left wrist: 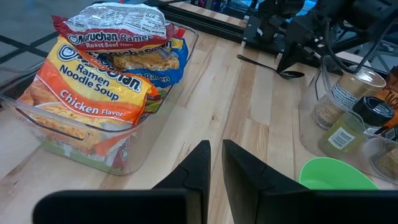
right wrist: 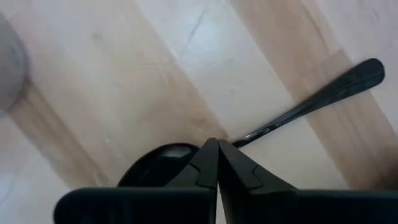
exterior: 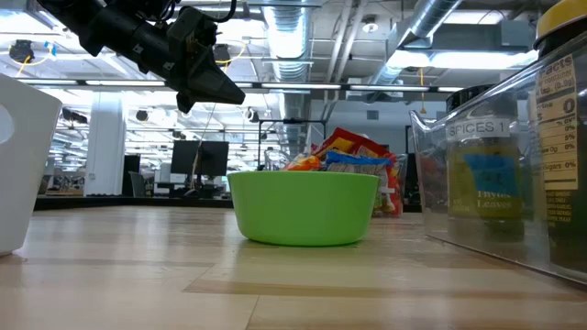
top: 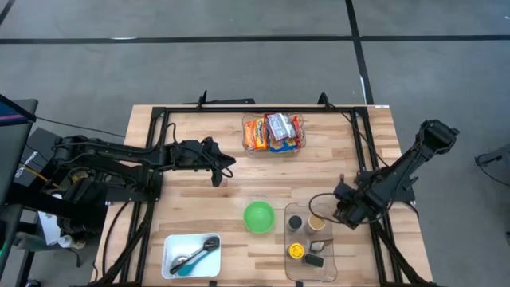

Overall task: Pick & Place Food Item
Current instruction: Put the black spoon into the white bin

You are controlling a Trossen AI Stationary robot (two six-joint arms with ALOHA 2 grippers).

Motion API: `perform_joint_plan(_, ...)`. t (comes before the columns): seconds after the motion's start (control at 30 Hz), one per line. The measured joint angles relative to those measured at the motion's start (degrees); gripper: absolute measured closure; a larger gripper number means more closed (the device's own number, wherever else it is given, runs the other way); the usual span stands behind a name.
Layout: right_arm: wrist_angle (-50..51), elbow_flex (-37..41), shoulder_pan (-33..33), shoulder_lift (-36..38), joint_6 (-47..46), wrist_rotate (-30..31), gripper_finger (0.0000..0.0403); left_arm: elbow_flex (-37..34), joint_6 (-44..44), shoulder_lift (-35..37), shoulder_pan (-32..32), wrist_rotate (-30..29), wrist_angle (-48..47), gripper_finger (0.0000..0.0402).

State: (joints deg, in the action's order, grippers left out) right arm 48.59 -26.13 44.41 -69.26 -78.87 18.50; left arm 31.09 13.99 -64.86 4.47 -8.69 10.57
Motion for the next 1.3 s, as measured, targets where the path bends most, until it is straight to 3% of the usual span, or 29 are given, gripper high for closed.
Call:
perform_joint_plan(0.73,-1.19,-0.13,-9.39,2.76,4.82,2.47,0.0403,0.00,0.00,0.00,-0.02,0.01,0.00,0.0367)
perform_joint_plan(1.1,0.95,-0.17,-11.61,17.46,-9.44,2.42,0.0403,0.00,-0.01,0.00,-0.01,0.01,-0.01,0.0367)
perform_joint_plan(1.3,0.26,-0.17,-13.35,21.71,-14.01,2.54,0.0403,0.00,0.01,-0.02,0.00,0.02,-0.02,0.0367)
